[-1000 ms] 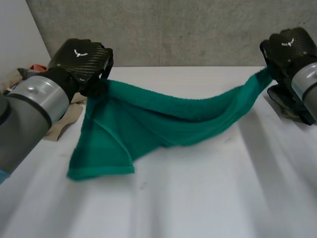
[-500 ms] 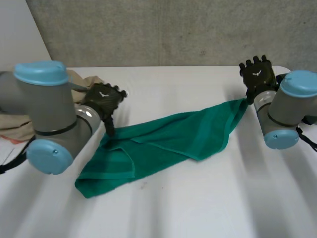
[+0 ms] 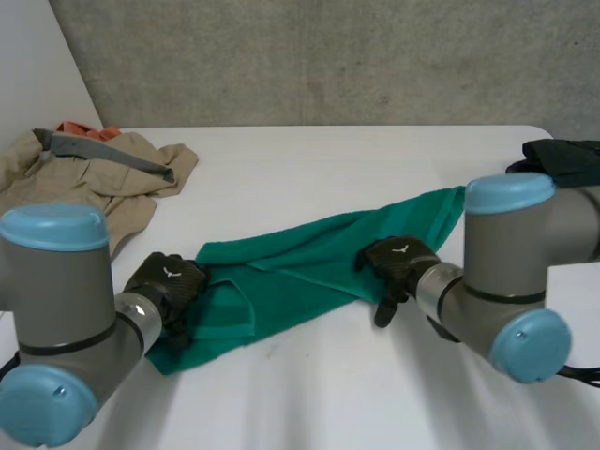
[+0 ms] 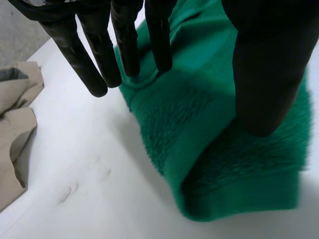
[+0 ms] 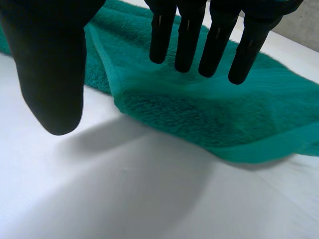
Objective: Fold the laundry.
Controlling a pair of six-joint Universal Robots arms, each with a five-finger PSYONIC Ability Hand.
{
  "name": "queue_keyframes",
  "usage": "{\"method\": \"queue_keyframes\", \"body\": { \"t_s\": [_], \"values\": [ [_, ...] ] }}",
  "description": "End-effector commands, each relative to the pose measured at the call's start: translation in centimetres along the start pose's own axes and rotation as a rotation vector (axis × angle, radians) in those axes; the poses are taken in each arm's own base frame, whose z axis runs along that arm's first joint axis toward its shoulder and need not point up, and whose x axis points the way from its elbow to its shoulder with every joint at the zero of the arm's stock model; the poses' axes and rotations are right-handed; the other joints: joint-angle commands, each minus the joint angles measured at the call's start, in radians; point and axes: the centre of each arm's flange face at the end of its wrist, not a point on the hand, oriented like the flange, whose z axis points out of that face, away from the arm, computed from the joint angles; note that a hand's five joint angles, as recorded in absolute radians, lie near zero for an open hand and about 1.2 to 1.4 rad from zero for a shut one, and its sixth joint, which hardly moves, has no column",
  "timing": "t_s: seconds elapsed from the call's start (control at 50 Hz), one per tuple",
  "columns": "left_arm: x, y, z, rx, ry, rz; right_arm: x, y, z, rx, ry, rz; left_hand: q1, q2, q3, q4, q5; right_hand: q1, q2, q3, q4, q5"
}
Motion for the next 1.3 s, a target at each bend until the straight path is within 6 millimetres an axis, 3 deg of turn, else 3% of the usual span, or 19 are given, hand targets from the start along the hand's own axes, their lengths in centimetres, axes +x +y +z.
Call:
{"method": "queue_keyframes", "body": {
  "t_s": [0.02, 0.1, 0.16, 0.18, 0.3, 0.36, 0.42, 0.48, 0.6, 0.68, 0.76, 0.84, 0.9, 0.96, 1.02, 1.06, 1.14, 1.2, 1.3],
  "values": [
    [-0.4, 0.3, 2.4, 0.024, -0.002, 0.0, -0.2, 0.6, 2.4, 0.07, 0.052, -0.049, 0.161, 0.164, 0.161, 0.158, 0.154, 0.134, 0.146, 0.135, 0.134, 0.129],
    [-0.3, 0.4, 3.0, 0.037, 0.016, -0.002, -0.2, 0.4, 2.7, 0.092, 0.068, -0.055, 0.425, 0.428, 0.425, 0.422, 0.418, 0.58, 0.591, 0.581, 0.579, 0.575],
    [-0.4, 0.3, 3.0, 0.039, 0.02, -0.009, 0.0, -0.2, 2.4, 0.124, 0.08, -0.06, 0.923, 0.926, 0.923, 0.919, 0.915, 0.932, 0.944, 0.933, 0.932, 0.927],
    [-0.5, 0.2, 3.1, 0.041, 0.017, -0.01, 0.1, -0.4, 2.2, 0.133, 0.087, -0.06, 0.953, 0.957, 0.954, 0.95, 0.946, 0.933, 0.945, 0.935, 0.933, 0.928],
    [-1.7, -0.9, 2.9, 0.078, -0.027, -0.014, 1.8, -2.8, 0.2, 0.203, 0.133, -0.059, 0.954, 0.957, 0.954, 0.951, 0.947, 0.933, 0.945, 0.935, 0.933, 0.928],
    [-4.0, -1.8, 2.5, 0.097, -0.095, -0.047, 3.8, -4.0, -1.0, 0.214, 0.167, -0.077, 0.954, 0.957, 0.954, 0.951, 0.947, 0.933, 0.945, 0.935, 0.933, 0.928],
    [-7.6, -3.1, 1.0, 0.135, -0.191, -0.116, 8.5, -4.6, -3.0, 0.125, 0.244, -0.135, 0.954, 0.957, 0.954, 0.951, 0.947, 0.933, 0.945, 0.935, 0.933, 0.928],
    [-9.3, -4.3, -0.3, 0.184, -0.22, -0.163, 11.1, -5.2, -4.5, 0.069, 0.285, -0.21, 0.954, 0.957, 0.954, 0.951, 0.947, 0.933, 0.945, 0.935, 0.933, 0.928],
    [-10.0, -5.9, -1.6, 0.244, -0.125, -0.251, 10.7, -5.7, -5.8, -0.014, 0.236, -0.338, 0.954, 0.957, 0.954, 0.951, 0.947, 0.933, 0.945, 0.935, 0.933, 0.928],
    [-9.6, -5.5, -0.1, 0.194, -0.085, -0.278, 11.0, -5.7, -5.7, -0.049, 0.237, -0.388, 0.954, 0.957, 0.954, 0.951, 0.947, 0.933, 0.945, 0.935, 0.933, 0.928],
    [-9.5, -5.8, 2.4, 0.149, -0.102, -0.257, 12.0, -5.2, -3.9, -0.099, 0.266, -0.454, 0.954, 0.957, 0.954, 0.951, 0.947, 0.933, 0.945, 0.935, 0.933, 0.928],
    [-10.6, -8.7, 4.3, 0.225, -0.163, -0.222, 14.3, -7.7, -1.9, -0.036, 0.412, -0.519, 0.954, 0.957, 0.954, 0.951, 0.947, 0.933, 0.945, 0.935, 0.933, 0.928],
    [-13.6, -13.1, 5.1, 0.414, -0.26, -0.209, 17.6, -13.3, -0.8, 0.2, 0.645, -0.536, 0.954, 0.957, 0.954, 0.951, 0.947, 0.933, 0.945, 0.935, 0.933, 0.928],
    [-17.7, -19.6, 2.8, 0.748, -0.392, -0.202, 20.5, -21.3, -3.1, 0.62, 0.893, -0.528, 0.954, 0.957, 0.954, 0.951, 0.947, 0.933, 0.945, 0.935, 0.933, 0.928],
    [-20.0, -22.9, 0.5, 0.986, -0.473, -0.247, 21.4, -24.5, -4.8, 0.906, 0.962, -0.519, 0.954, 0.957, 0.954, 0.951, 0.947, 0.933, 0.945, 0.935, 0.933, 0.928],
    [-20.6, -23.6, -0.3, 1.06, -0.487, -0.28, 21.3, -25.6, -5.9, 1.029, 0.966, -0.526, 0.954, 0.957, 0.954, 0.951, 0.947, 0.933, 0.945, 0.935, 0.933, 0.928],
    [-21.0, -23.2, -0.4, 1.114, -0.473, -0.346, 21.0, -24.8, -5.8, 1.09, 0.904, -0.527, 0.954, 0.957, 0.954, 0.951, 0.947, 0.933, 0.945, 0.935, 0.933, 0.928],
    [-20.1, -21.4, 0.6, 1.045, -0.429, -0.361, 20.6, -22.9, -4.7, 1.038, 0.844, -0.515, 0.954, 0.957, 0.954, 0.951, 0.947, 0.933, 0.945, 0.935, 0.933, 0.928],
    [-17.9, -16.1, 3.5, 0.863, -0.372, -0.381, 20.0, -19.4, -2.6, 0.926, 0.771, -0.492, 0.954, 0.957, 0.954, 0.951, 0.947, 0.933, 0.945, 0.935, 0.933, 0.928]
  ]
}}
